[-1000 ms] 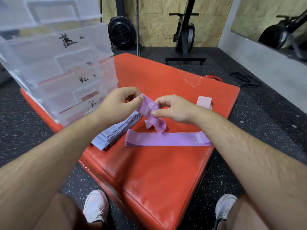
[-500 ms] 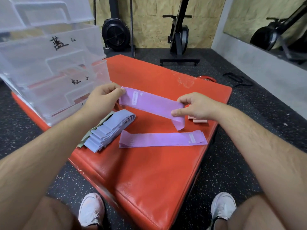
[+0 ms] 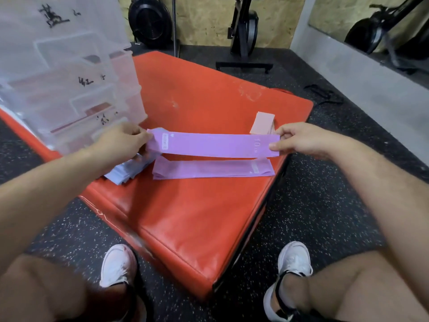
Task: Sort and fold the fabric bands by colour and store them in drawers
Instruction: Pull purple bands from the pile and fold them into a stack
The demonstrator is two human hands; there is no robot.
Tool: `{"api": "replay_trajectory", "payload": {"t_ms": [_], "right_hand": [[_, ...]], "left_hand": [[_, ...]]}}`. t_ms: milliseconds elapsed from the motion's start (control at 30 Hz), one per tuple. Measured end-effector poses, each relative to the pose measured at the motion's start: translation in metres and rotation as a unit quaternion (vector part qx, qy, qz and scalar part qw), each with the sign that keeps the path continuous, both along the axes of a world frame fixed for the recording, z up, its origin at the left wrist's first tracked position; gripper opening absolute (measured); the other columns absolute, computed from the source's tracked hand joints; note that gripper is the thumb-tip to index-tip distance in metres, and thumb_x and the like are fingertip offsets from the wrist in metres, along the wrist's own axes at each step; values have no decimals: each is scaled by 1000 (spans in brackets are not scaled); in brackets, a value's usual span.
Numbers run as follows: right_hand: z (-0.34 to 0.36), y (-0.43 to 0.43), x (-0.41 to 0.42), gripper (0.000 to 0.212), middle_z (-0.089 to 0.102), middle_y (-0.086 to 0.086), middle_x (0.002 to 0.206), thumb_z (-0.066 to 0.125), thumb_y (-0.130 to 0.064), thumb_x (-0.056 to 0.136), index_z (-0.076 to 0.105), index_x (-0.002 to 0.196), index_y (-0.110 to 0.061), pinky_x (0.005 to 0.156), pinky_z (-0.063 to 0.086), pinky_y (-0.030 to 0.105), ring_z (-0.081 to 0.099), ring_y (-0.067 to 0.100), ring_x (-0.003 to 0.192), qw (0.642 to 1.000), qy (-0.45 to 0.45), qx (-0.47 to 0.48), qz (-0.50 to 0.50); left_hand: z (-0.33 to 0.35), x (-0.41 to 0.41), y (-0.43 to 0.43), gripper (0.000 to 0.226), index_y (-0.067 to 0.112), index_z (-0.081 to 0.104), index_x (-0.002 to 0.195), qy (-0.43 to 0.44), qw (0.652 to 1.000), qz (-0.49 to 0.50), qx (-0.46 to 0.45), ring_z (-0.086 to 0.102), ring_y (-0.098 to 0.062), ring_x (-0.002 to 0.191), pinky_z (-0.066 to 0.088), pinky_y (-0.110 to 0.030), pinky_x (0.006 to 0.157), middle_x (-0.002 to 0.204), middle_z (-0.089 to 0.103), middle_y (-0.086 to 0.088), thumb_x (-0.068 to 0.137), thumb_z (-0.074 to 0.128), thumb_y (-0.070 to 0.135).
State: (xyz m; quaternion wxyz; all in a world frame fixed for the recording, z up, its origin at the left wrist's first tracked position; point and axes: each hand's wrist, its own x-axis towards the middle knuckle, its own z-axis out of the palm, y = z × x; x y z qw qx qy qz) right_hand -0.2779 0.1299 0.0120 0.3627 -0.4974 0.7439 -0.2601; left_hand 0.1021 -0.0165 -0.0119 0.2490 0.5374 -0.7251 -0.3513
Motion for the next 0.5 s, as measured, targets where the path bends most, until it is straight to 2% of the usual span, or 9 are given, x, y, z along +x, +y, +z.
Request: {"api": "replay_trajectory", "payload": {"t_ms": [67, 100, 167, 233, 267, 367, 500], "right_hand": [[-6, 1, 1, 17, 77, 6, 86, 73, -2, 88, 65, 100, -10, 86, 59, 37, 71, 25, 87, 1000, -12, 14, -14], [-8, 2, 3, 18, 75, 10, 92, 73, -1, 88, 65, 102, -9, 86, 59, 39, 71, 26, 88, 1000, -7, 24, -18], [-14, 4, 7, 18, 72, 11, 95, 73, -2, 88, 64, 103, -10, 79, 59, 35, 69, 23, 84, 999, 21, 36, -22], [-20, 5, 12, 20, 68, 7, 91, 73, -3, 88, 63, 103, -13, 70, 56, 30, 66, 18, 78, 997, 53, 37, -30], [-24, 5, 14, 23, 67, 6, 89, 74, -4, 88, 62, 104, -14, 68, 56, 30, 65, 17, 76, 997, 64, 36, -38], [-36, 4, 17, 28, 68, 4, 88, 78, -8, 84, 61, 104, -18, 77, 58, 40, 65, 20, 76, 990, 127, 37, -53], [-44, 5, 24, 30, 71, 3, 97, 81, -20, 77, 57, 93, -27, 85, 57, 42, 69, 23, 87, 979, 193, 36, -55]], "left_hand": [[-5, -3, 7, 31, 6, 64, 76, -71, 996, 7, -53, 52, -11, 39, 42, -19, 44, 65, 66, -13, 99, 54, 25], [-8, -5, 10, 28, 7, 64, 78, -94, 992, 6, -81, 52, -9, 38, 40, -18, 41, 62, 65, -8, 98, 55, 24], [-14, -6, 14, 16, 9, 65, 84, -110, 989, -16, -102, 56, -8, 42, 43, -21, 43, 65, 68, -5, 94, 56, 17], [-22, -5, 18, 5, 13, 61, 94, -126, 984, -36, -118, 56, -15, 50, 39, -26, 46, 75, 68, -6, 93, 56, 15], [-27, -5, 20, 7, 16, 57, 100, -134, 980, -45, -141, 55, -19, 55, 37, -27, 49, 77, 67, -5, 92, 56, 15], [-37, -2, 22, 18, 18, 52, 105, -142, 959, -94, -228, 56, -31, 70, 41, -36, 60, 73, 62, -7, 90, 56, 11], [-47, -2, 18, 6, 13, 57, 97, -211, 925, -133, -287, 58, -36, 83, 45, -42, 68, 88, 60, -14, 92, 53, 13]]}}
